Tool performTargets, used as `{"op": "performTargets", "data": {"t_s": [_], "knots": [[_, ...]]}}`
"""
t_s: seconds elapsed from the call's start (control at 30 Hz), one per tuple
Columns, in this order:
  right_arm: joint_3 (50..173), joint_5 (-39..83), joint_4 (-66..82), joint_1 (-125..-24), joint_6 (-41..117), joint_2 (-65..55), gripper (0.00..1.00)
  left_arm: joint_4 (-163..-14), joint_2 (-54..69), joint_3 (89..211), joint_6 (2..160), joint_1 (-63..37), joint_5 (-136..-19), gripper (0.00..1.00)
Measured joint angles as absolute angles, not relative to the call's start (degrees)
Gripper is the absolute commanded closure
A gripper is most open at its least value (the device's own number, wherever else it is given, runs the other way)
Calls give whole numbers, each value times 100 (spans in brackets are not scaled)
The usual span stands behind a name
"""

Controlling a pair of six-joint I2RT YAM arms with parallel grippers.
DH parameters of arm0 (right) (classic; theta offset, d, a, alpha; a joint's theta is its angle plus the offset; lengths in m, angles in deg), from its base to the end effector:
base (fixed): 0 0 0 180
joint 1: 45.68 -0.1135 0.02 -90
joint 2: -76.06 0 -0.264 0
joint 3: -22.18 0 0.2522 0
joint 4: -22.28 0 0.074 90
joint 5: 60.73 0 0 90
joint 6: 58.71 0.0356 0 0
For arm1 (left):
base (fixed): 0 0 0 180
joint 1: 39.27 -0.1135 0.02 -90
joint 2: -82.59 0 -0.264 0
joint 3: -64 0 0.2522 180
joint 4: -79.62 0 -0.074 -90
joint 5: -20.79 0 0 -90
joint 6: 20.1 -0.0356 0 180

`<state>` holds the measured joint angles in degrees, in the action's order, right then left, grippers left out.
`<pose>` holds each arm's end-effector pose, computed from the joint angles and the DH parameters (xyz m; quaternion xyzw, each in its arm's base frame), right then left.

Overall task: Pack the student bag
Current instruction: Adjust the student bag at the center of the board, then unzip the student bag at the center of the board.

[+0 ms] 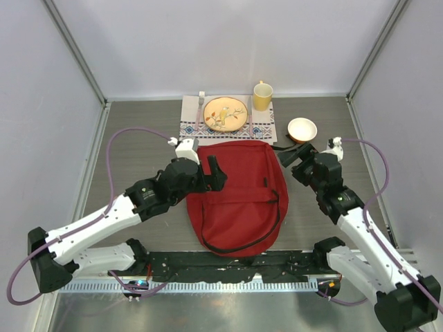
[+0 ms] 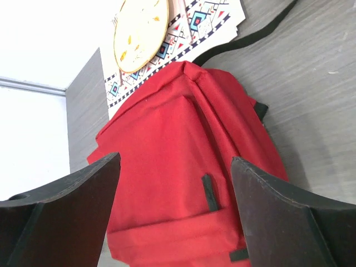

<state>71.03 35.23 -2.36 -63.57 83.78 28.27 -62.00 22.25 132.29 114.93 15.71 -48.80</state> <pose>0.1868 0.0564 0.2699 0.2757 0.7893 0.2797 0.4721 0.1431 -0.1826 0.3234 -0.0136 0.8586 -0.2757 0.4320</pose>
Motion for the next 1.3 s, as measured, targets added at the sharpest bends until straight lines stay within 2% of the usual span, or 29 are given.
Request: {"op": "performTargets", "data": {"t_s": [0.3, 0.57, 0.9, 1.3], "knots": [[6897, 3562, -1042, -6357, 8164, 4312, 11, -6368, 2663, 12652, 12228, 1573, -4738, 0], [6921, 3057, -1318, -6357, 7948, 3424, 10, -6206, 3097, 12510, 12497, 1573, -4467, 0], [6915, 2891, -1412, -6357, 7832, 3791, 10, -5977, 3220, 12514, 12519, 1573, -4236, 0], [7002, 2830, -1427, -6357, 7679, 3302, 10, -6042, 3185, 12567, 12494, 1573, -4168, 0]]}}
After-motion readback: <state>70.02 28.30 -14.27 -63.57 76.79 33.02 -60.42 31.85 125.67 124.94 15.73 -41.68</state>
